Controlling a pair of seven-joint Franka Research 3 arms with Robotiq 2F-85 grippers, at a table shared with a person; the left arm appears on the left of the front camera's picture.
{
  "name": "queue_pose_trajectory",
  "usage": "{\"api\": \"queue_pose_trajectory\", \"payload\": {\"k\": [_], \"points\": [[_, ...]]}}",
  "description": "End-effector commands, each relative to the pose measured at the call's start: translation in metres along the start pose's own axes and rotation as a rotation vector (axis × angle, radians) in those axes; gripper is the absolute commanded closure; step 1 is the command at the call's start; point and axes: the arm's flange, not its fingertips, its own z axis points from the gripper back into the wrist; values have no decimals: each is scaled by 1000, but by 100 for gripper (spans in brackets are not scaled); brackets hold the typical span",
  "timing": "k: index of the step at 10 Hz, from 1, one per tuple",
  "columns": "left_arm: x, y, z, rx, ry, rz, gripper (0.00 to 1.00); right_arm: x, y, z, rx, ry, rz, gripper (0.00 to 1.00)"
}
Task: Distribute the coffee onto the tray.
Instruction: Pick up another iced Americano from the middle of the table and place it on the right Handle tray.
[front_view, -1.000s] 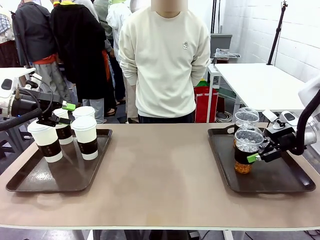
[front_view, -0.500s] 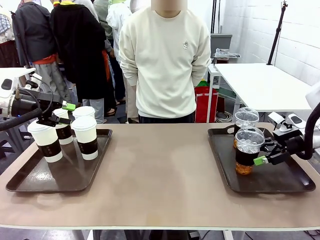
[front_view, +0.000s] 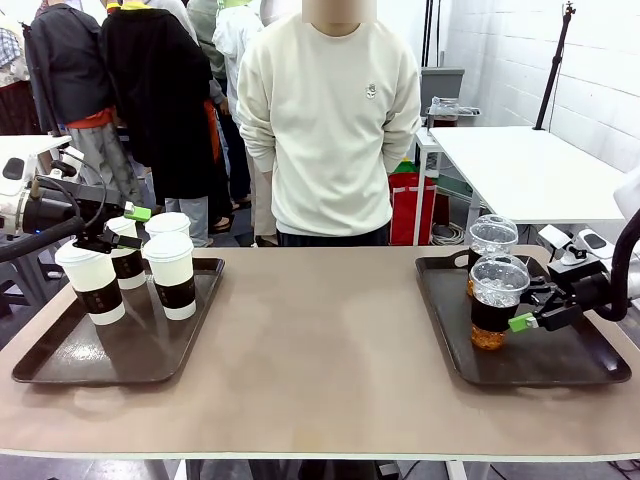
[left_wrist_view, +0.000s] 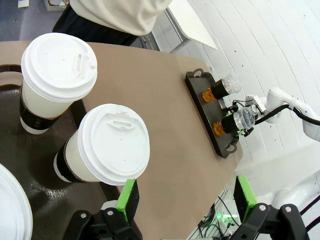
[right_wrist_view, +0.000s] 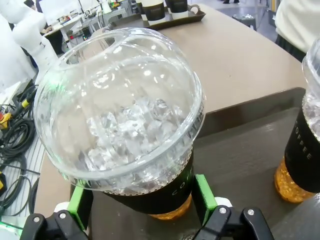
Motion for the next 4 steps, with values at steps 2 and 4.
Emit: {"api": "queue_pose_trajectory", "payload": {"k": [2, 4], "points": [[-1, -1, 1, -1, 0, 3, 0, 2, 0, -1, 3, 1, 3, 0], [-1, -1, 1, -1, 0, 3, 0, 2, 0, -1, 3, 1, 3, 0]]}}
